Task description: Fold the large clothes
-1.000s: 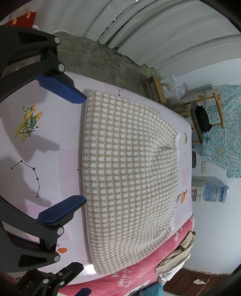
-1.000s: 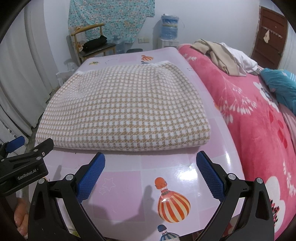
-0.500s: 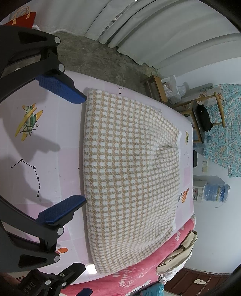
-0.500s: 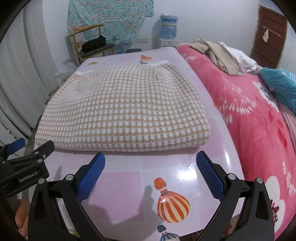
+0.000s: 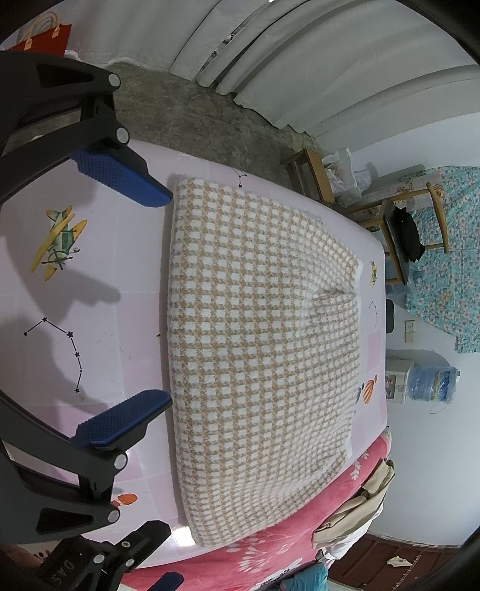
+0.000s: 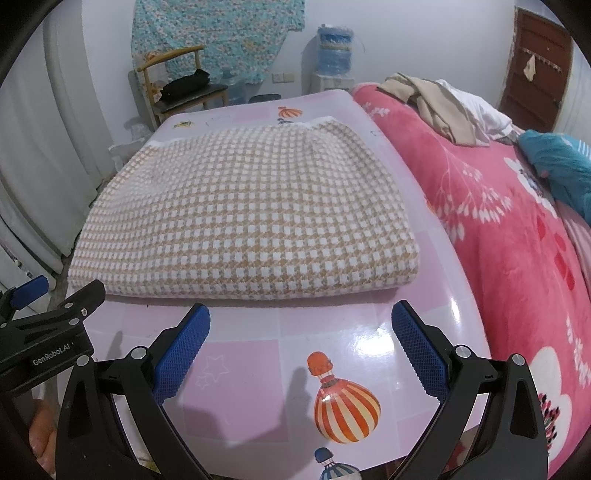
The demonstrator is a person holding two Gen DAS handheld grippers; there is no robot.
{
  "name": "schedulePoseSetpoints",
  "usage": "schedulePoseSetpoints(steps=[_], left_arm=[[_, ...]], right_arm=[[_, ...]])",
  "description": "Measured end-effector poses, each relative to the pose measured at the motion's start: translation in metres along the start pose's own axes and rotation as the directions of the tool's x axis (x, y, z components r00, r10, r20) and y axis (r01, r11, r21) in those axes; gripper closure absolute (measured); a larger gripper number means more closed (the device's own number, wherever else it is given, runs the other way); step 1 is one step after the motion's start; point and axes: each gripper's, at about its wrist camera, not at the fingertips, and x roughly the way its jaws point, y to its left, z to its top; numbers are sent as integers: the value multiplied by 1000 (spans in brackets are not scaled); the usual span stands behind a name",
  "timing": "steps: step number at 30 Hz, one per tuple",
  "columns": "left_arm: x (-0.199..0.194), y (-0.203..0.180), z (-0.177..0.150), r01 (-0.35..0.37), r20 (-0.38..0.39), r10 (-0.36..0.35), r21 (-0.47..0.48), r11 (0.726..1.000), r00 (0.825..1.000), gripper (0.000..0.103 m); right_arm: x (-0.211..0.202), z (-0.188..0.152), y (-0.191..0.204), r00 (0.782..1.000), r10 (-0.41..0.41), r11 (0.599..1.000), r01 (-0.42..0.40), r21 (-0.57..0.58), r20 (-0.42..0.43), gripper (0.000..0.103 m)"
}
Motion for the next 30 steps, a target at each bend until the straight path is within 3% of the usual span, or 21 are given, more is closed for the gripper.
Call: schedulePoseSetpoints(steps=[30], left_arm=[[-4, 1, 1, 5, 5, -5, 3, 1000, 1000, 6]], right_arm=[[2, 0, 4, 1000, -6, 1000, 6, 1, -3, 8]])
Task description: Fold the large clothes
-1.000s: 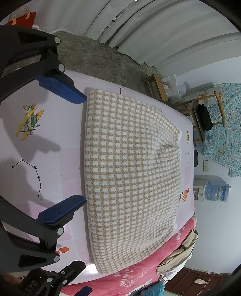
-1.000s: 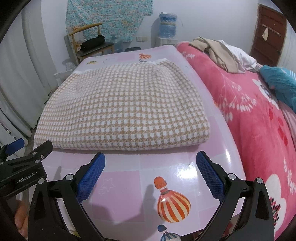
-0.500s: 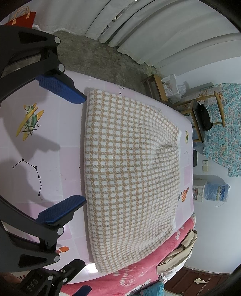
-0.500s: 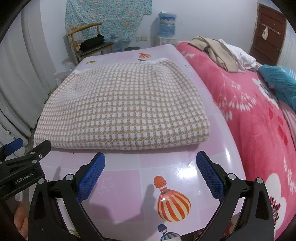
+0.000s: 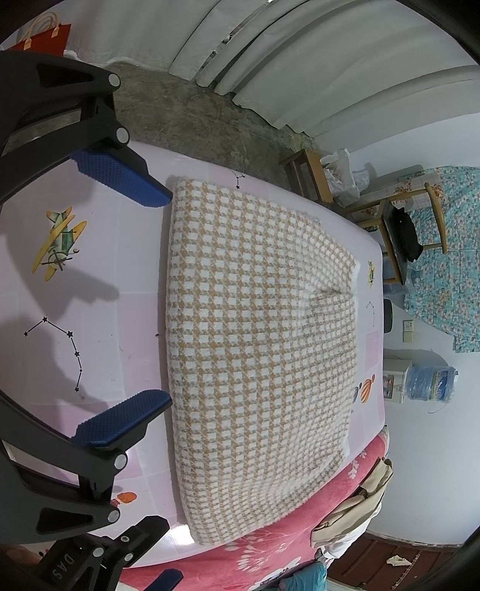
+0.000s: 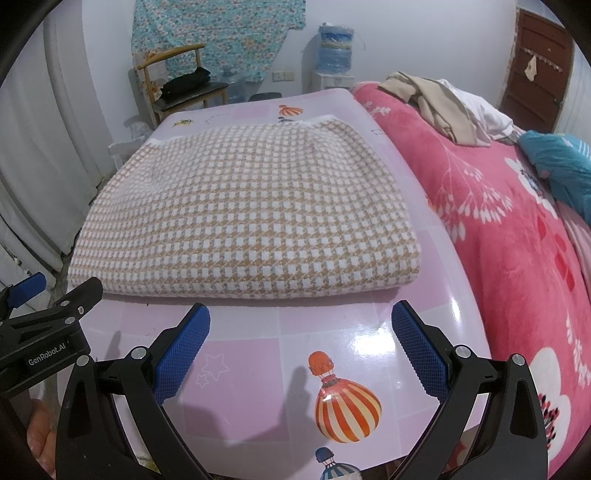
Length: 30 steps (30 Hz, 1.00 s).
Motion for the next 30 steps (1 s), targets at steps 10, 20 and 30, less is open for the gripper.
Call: schedulePoseSetpoints(steps=[10, 20, 30], left_arm=[[0, 0, 1, -2, -1, 2, 2, 1000, 1000, 5], [1, 0, 1, -2, -3, 2, 3, 1000, 1000, 5], [2, 0, 1, -2, -4, 2, 5, 1000, 1000, 6]], right_arm=[[0, 0, 0, 1000, 3, 1000, -3, -3, 0, 8], [1, 0, -1, 1000, 5, 1000, -5, -2, -3, 8], [2, -1, -1, 1000, 8, 1000, -8, -1, -6, 8]])
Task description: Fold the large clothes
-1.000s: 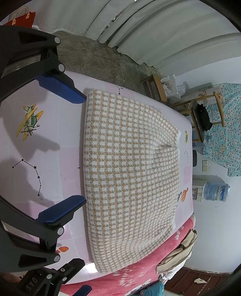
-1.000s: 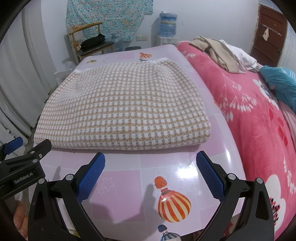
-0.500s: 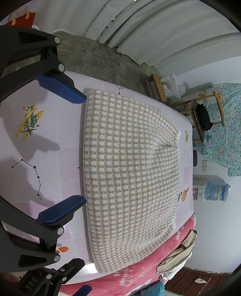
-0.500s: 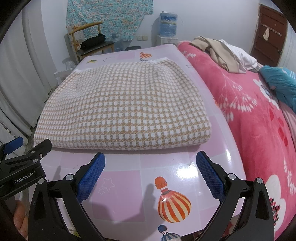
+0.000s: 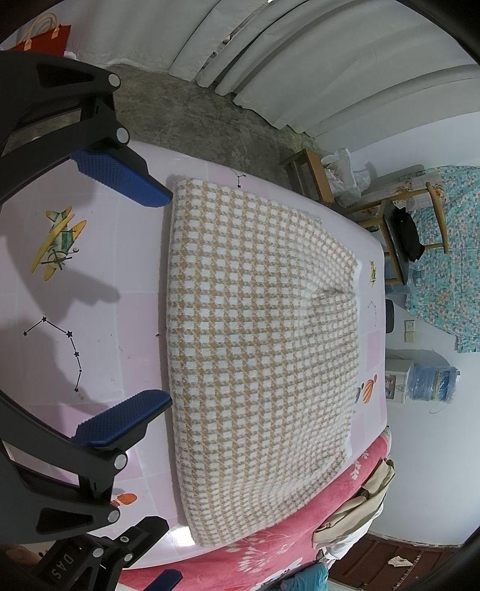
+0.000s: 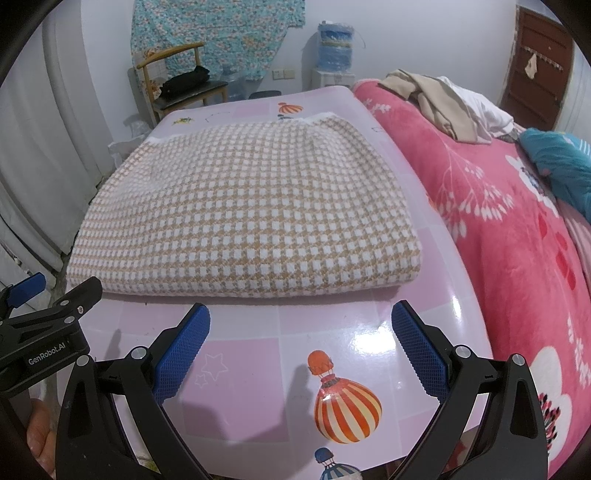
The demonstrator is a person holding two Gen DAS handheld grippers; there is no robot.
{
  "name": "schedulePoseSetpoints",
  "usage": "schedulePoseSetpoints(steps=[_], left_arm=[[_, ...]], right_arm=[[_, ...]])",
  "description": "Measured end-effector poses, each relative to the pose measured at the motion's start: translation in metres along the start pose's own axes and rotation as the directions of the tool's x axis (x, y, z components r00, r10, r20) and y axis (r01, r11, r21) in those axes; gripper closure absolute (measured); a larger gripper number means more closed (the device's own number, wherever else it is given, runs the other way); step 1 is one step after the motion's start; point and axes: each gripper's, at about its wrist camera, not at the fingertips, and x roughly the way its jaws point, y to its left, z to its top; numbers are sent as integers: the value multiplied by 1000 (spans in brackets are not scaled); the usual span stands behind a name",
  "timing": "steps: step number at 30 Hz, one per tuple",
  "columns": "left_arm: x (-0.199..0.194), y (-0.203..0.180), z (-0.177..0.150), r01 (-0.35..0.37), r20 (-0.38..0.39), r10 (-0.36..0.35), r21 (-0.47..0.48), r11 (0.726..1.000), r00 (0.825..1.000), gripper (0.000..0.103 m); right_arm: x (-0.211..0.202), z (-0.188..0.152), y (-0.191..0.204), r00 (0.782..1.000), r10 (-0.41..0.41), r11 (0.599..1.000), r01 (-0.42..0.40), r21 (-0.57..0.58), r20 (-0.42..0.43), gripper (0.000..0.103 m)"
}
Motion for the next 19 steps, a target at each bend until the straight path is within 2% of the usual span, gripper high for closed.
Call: schedulePoseSetpoints(steps=[19], left_arm=[[1, 1, -1, -1, -4, 1, 1, 1000, 1000, 6]], right_arm=[[1, -2, -1, 1000, 1, 1000, -1, -3, -2, 8]])
